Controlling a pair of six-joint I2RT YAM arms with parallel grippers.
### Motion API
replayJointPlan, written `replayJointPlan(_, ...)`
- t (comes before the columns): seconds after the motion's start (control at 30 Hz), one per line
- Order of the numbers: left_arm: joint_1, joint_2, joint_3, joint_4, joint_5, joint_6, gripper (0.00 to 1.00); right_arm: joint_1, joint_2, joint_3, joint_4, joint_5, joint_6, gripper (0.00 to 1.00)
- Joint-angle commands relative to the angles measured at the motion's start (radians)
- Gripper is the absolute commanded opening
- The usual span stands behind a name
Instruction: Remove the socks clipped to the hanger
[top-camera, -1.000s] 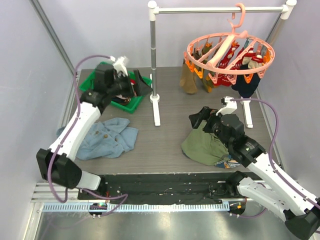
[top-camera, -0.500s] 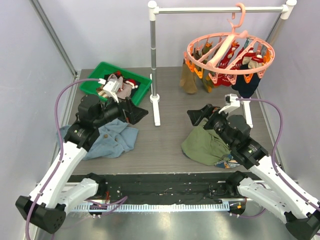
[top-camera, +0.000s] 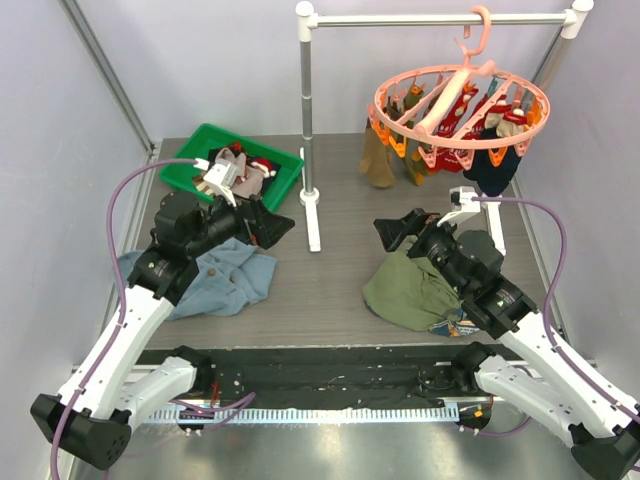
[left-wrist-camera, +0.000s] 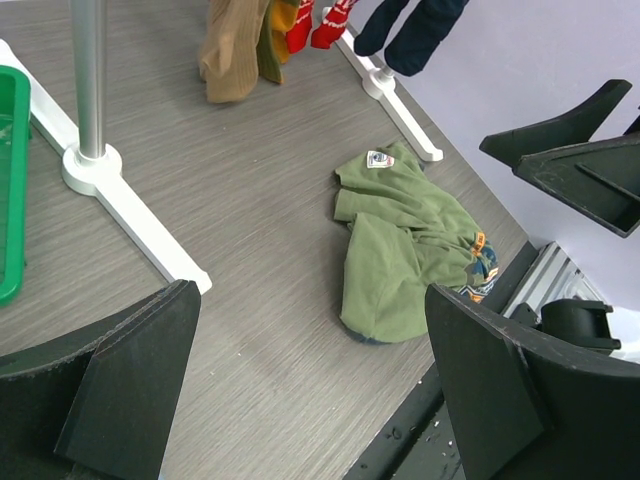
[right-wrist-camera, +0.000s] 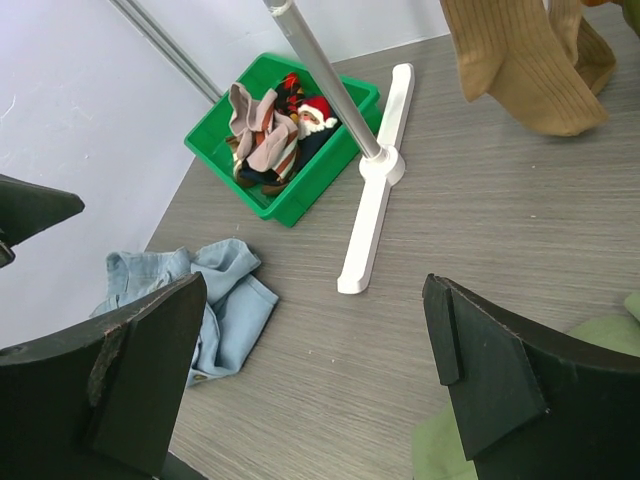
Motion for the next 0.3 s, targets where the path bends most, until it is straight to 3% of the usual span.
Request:
replayJointPlan(0.0, 0.004, -0.001, 0.006, 0.047, -0.007, 0.022, 1.00, 0.003, -0.010, -0.011, 0.063, -0.013, -0.021, 1.00)
replayJointPlan(0.27, 0.004, -0.001, 0.010, 0.041, -0.017, 0.026, 1.00, 0.004, -0.009, -0.022, 0.061, -0.014, -0.021, 0.99)
